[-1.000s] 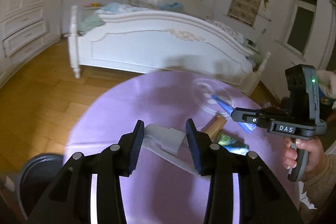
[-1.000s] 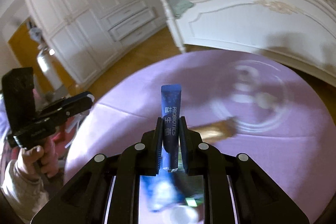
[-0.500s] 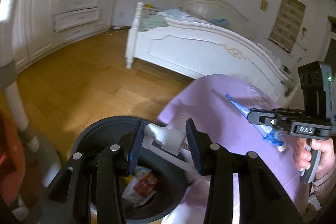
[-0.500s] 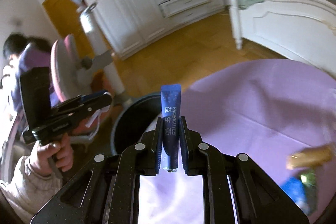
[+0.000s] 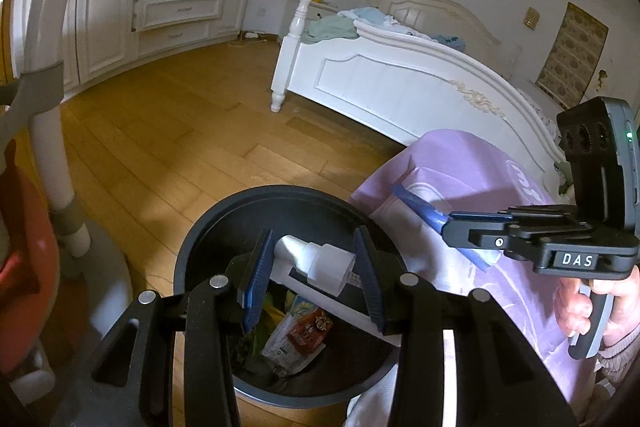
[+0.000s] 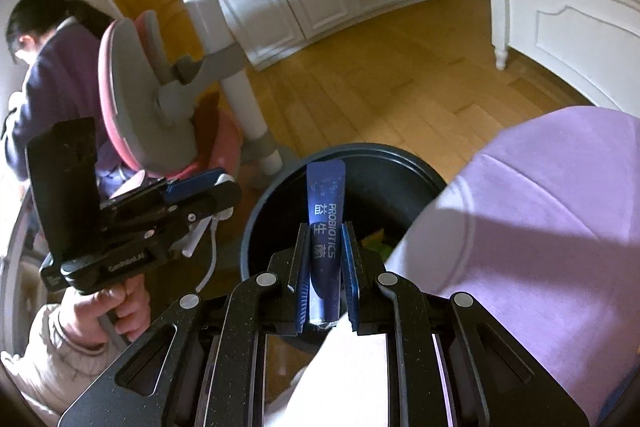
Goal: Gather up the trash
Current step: 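Carry the white piece and blue tube over the bin and open both grippers, then grasp the gold foil wrapper with the left gripper while the right grasps the green Doublemint box, then carry the gold wrapper and green box over the bin and open both grippers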
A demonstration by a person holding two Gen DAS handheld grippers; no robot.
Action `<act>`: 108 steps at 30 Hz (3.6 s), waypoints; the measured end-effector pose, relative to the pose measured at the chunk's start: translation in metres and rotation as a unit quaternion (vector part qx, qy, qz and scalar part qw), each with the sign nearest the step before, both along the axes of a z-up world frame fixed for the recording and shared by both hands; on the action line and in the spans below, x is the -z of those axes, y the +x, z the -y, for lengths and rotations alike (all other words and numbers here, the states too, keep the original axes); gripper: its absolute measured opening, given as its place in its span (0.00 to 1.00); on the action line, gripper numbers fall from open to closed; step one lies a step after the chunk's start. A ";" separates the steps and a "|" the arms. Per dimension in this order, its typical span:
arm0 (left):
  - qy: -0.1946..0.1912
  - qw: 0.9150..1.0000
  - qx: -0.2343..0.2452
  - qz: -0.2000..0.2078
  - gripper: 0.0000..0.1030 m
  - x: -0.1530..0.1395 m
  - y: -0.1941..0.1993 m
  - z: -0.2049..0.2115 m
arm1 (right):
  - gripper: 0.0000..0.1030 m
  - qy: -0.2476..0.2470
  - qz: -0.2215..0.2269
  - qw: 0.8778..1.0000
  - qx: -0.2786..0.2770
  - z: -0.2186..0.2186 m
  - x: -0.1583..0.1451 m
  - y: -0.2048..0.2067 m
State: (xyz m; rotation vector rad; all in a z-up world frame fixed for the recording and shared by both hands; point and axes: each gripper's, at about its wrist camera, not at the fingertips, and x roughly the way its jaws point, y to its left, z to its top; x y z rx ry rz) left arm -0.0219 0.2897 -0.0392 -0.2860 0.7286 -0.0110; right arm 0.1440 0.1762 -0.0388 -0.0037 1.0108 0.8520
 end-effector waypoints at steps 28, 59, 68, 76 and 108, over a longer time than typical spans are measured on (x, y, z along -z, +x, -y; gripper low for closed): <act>0.044 0.988 0.151 0.011 0.69 -0.030 0.040 0.139 | 0.49 0.049 0.031 0.991 0.124 0.175 -0.015 -0.009; 0.162 0.898 0.403 -0.072 0.27 0.033 0.190 0.379 | 0.49 -0.096 0.065 0.988 0.104 0.335 0.045 -0.028; 0.139 0.928 0.340 -0.065 0.19 0.034 0.193 0.348 | 0.33 -0.120 0.062 0.984 0.118 0.308 0.051 -0.008; 0.101 0.947 0.303 -0.040 0.15 0.013 0.166 0.310 | 0.31 -0.015 0.022 0.979 0.204 0.349 0.047 -0.015; 0.046 0.997 0.063 0.020 0.15 -0.027 0.003 0.064 | 0.31 0.062 0.019 0.996 0.060 0.119 -0.025 -0.019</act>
